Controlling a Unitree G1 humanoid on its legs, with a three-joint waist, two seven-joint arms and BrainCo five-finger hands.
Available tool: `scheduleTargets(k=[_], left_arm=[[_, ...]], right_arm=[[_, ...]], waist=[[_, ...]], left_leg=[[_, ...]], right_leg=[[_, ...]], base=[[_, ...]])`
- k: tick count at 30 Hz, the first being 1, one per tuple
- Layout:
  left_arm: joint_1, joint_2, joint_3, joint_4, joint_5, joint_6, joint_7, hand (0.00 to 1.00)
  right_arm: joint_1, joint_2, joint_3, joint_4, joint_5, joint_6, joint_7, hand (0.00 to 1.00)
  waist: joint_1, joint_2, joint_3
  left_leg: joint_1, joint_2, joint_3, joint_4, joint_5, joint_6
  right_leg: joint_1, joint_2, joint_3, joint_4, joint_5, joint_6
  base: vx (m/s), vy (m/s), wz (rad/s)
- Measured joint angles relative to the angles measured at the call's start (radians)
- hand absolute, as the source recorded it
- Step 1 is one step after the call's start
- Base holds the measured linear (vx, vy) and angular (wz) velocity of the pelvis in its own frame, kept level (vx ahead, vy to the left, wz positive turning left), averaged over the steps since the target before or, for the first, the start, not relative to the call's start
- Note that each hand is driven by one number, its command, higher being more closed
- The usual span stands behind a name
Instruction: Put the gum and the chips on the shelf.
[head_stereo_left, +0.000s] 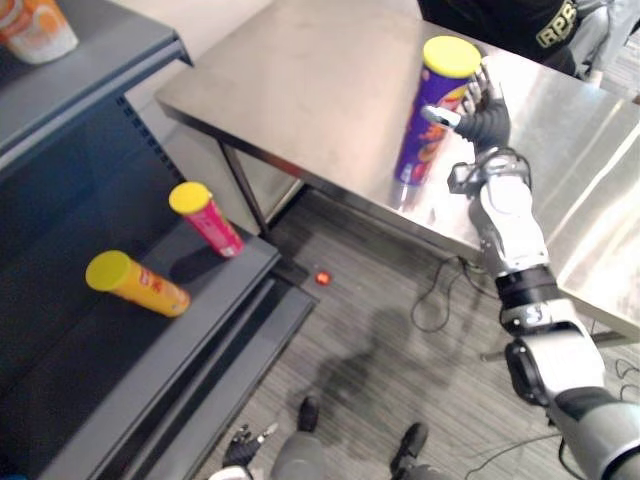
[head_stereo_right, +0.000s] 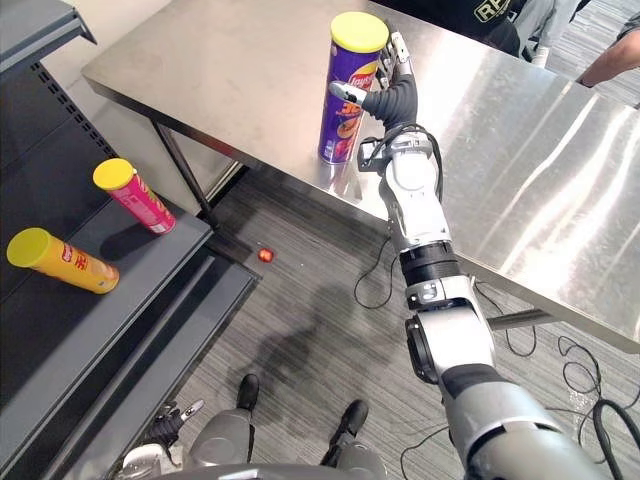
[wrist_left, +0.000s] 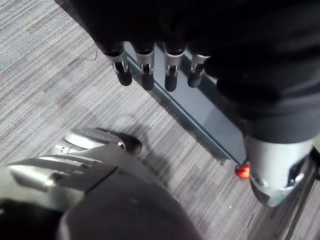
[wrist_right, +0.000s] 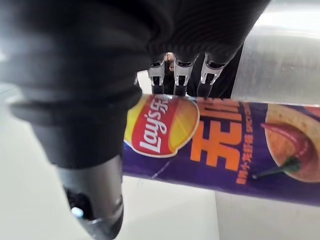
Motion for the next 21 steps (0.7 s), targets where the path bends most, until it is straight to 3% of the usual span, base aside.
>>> scheduleTargets(k=[6, 7, 21], left_arm=[[-0.003, 0.001, -0.002, -0.01, -0.001, 0.0, 0.007, 0.0], [-0.004, 0.001, -0.002, -0.01, -0.001, 0.0, 0.007, 0.0], [-0.02, 0.009, -0.023, -0.009, -0.002, 0.0, 0.014, 0.0]], right_arm=[[-0.041, 0.0, -0.01, 0.063, 0.007, 0.006, -0.02, 0.0], [-0.041, 0.001, -0.013, 0.066, 0.009, 0.01, -0.021, 1.0], [-0.088, 0.004, -0.025, 0.141, 0.018, 0.013, -0.036, 1.0]], waist=[[0.005, -0.005, 0.018], [0.006, -0.005, 0.018], [0.011, -0.004, 0.041]], left_leg=[[-0.018, -0.001, -0.006, 0.0, 0.007, 0.0], [-0.02, -0.002, -0.007, 0.0, 0.007, 0.0], [-0.03, -0.001, -0.017, 0.0, 0.012, -0.001]], right_leg=[[-0.009, -0.001, -0.01, 0.0, 0.0, 0.0], [-0.012, -0.001, -0.011, 0.0, 0.0, 0.0], [-0.018, 0.001, -0.016, 0.0, 0.0, 0.0]], base=[[0.0, 0.006, 0.07], [0.0, 0.007, 0.03], [0.0, 0.0, 0.0]])
